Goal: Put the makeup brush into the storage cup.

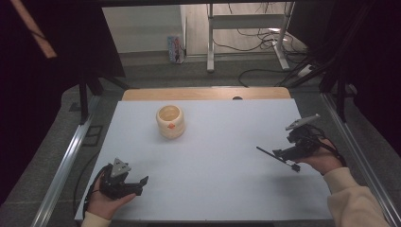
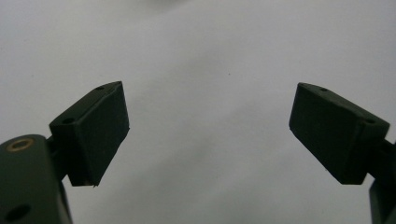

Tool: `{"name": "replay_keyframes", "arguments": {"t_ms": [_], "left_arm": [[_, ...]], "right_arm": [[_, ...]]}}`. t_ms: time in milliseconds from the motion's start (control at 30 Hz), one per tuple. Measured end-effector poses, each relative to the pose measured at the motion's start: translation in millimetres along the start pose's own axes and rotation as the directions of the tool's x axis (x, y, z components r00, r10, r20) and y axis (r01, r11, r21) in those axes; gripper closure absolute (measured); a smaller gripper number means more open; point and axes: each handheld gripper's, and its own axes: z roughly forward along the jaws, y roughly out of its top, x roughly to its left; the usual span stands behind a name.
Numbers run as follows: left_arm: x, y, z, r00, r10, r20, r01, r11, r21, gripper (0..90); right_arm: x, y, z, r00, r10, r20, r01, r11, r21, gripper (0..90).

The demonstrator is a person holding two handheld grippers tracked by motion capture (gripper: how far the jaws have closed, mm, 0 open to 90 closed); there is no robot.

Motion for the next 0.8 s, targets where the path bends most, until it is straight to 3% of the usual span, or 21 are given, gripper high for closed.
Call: {"name": "replay_keyframes", "arguments": {"t_ms": [100,333,800], "left_arm": [[0.2,-0.2,0.4,1.0,0.001,0.001,-0.001,1.0,0.002,13.1],[0.8,-1.0,0.1,1.0,-0.003,0.002,0.003,1.0,-0.002,13.0],[0.9,-1.2,1.2,1.0,-0.002,0.002,0.002,1.0,0.003,13.0]], "right_arm": [[-6.3,3.8,7.4,0.9999,-0.009,-0.012,0.009,0.998,0.067,20.4],[-9.5,5.0,21.5,0.9991,-0.028,-0.031,0.033,0.988,0.154,23.9],[-20.3,-2.3,47.5,0.9986,0.001,-0.052,0.014,0.962,0.274,37.5]]}}
